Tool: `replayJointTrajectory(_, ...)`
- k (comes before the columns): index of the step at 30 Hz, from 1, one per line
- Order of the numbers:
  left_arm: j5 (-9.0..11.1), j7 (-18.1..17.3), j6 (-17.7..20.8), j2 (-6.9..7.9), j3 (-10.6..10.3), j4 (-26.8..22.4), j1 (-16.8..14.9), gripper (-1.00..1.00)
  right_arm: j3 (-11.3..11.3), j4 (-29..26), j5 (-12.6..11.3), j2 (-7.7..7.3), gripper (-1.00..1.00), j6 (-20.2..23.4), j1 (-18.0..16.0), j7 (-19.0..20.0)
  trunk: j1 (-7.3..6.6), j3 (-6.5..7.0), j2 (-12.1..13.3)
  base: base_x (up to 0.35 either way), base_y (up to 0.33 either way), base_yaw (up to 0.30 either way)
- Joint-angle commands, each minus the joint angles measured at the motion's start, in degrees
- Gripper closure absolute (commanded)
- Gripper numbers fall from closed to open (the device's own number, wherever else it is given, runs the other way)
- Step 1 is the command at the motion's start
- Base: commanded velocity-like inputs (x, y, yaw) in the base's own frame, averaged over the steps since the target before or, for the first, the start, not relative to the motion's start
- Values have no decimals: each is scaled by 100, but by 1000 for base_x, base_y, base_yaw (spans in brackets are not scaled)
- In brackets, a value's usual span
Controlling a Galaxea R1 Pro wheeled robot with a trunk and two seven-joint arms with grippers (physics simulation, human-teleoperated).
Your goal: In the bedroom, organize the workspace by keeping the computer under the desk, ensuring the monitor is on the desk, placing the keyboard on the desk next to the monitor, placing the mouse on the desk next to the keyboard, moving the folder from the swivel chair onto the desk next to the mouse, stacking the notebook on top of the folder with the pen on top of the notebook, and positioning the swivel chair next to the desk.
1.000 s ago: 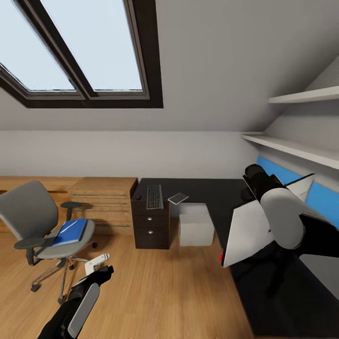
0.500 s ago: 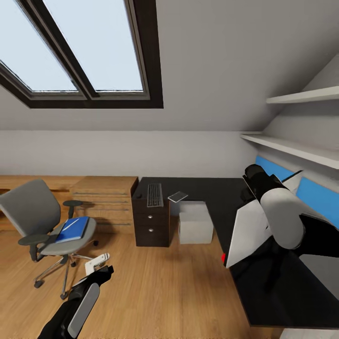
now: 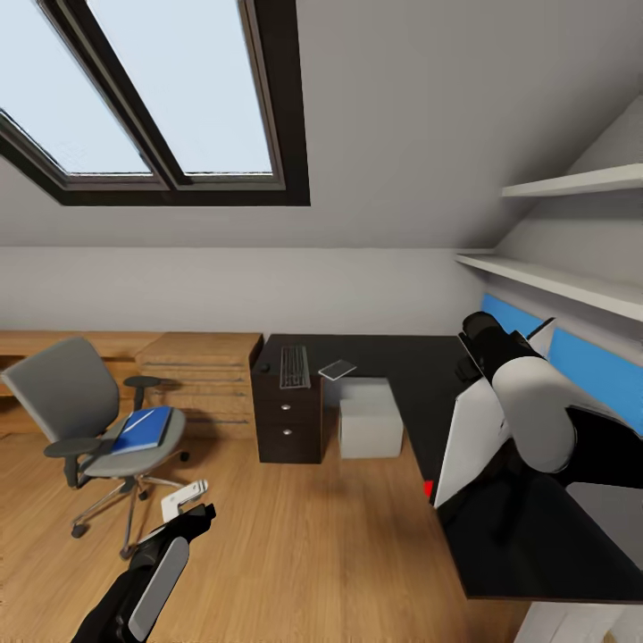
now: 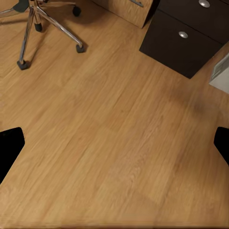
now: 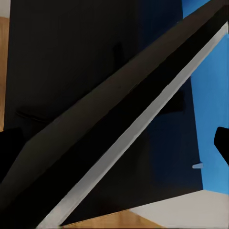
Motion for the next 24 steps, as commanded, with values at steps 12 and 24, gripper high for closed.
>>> replayJointTrajectory(12, 50, 48, 9, 7, -21, -8, -2, -100, -27, -29, 92, -25, -100, 8, -2, 46, 0, -3, -5, -91, 0, 0)
replayJointTrajectory(24, 51, 52, 16, 7, -21, -3, -2, -100, 14, -821, 143, -8, -100, 34, -3, 55, 0, -3, -5, 0, 0, 0)
